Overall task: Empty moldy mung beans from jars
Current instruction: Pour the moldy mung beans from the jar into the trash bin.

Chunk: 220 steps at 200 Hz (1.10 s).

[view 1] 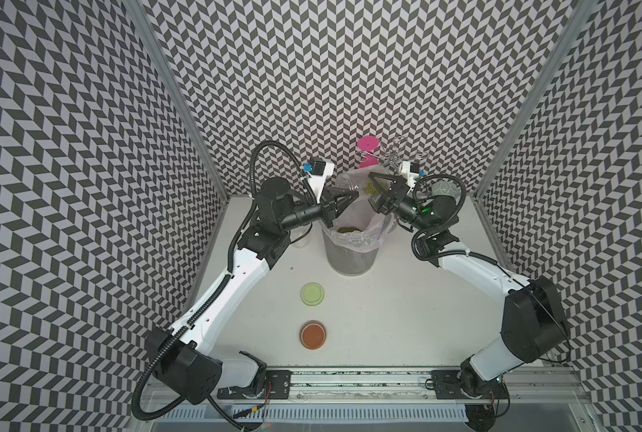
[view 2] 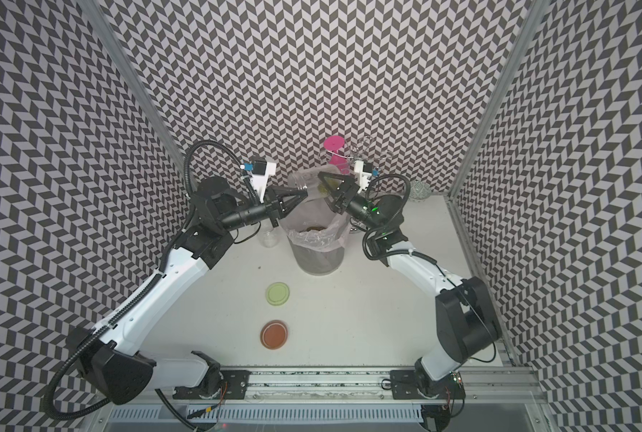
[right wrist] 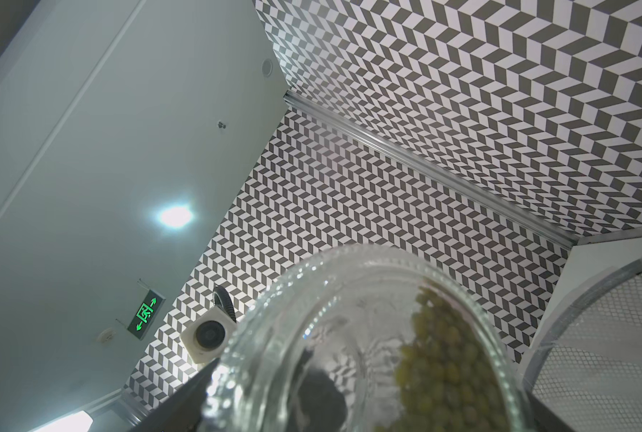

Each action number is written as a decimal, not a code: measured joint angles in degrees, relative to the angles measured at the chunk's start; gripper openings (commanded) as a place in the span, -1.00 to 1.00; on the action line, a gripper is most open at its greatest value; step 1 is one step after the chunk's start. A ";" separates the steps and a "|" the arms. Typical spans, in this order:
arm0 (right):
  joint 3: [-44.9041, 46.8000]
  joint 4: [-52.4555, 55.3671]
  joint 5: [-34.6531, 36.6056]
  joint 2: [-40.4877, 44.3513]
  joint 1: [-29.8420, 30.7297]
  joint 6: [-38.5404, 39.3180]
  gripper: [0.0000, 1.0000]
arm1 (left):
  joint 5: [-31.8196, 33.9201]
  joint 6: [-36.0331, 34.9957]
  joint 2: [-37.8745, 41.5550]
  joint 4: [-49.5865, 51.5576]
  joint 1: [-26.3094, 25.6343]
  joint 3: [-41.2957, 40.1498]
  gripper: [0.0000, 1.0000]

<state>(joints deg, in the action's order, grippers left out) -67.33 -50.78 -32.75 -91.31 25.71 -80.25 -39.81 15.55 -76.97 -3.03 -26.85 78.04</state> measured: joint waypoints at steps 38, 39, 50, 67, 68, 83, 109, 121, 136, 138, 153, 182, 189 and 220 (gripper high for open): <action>0.02 -1.53 0.70 0.00 0.00 -0.59 0.74 | -1.09 2.05 0.17 -4.20 0.00 -2.01 -1.00; 0.02 -1.53 0.72 0.00 0.00 -0.59 0.73 | -1.09 2.08 0.17 -4.24 0.00 -2.05 -1.00; 0.02 -2.19 1.03 0.00 0.00 -0.96 0.61 | -1.33 2.43 0.28 -4.81 0.02 -2.43 -1.00; 0.02 -2.97 1.49 0.00 -0.02 -0.94 0.49 | -1.51 3.23 0.39 -5.53 0.07 -3.15 -1.00; 0.02 -2.97 1.49 0.00 0.00 -0.98 0.49 | -1.49 3.23 0.42 -5.66 0.07 -3.23 -1.00; 0.24 -2.97 1.68 0.00 0.00 -0.76 0.46 | -1.49 3.48 0.50 -5.97 0.04 -3.65 -1.00; 0.72 -2.82 2.03 0.00 0.00 -0.39 0.43 | -1.46 3.67 0.50 -5.97 0.07 -4.22 -1.00; 0.92 -2.80 2.19 0.00 -0.02 -0.26 0.41 | -1.40 3.72 0.50 -5.86 0.07 -4.28 -0.89; 1.14 -2.84 2.54 0.09 0.00 -0.04 0.40 | -1.20 3.58 0.50 -5.62 0.07 -4.31 -0.48; 1.25 -2.82 2.60 0.13 0.00 0.11 0.40 | -1.16 3.32 0.50 -5.60 0.07 -4.31 -0.38; 2.34 -2.03 2.64 0.59 0.11 1.27 0.39 | -0.76 3.37 0.50 -5.42 -0.09 -4.31 0.28; 3.19 1.03 3.87 0.74 0.31 3.93 0.38 | 0.28 3.69 0.61 -3.67 -0.11 -4.33 0.99; 3.30 2.10 4.20 0.92 0.31 4.76 0.37 | 0.63 3.65 0.70 -3.06 -0.11 -4.42 0.99; 3.43 6.27 5.38 2.03 0.26 8.37 0.36 | 3.32 2.95 2.67 0.26 -0.11 -5.29 0.99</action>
<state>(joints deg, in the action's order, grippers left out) -63.90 -44.51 -27.38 -89.27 25.98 -71.88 -36.49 18.50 -74.30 -2.76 -26.96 72.75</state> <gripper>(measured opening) 0.829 0.994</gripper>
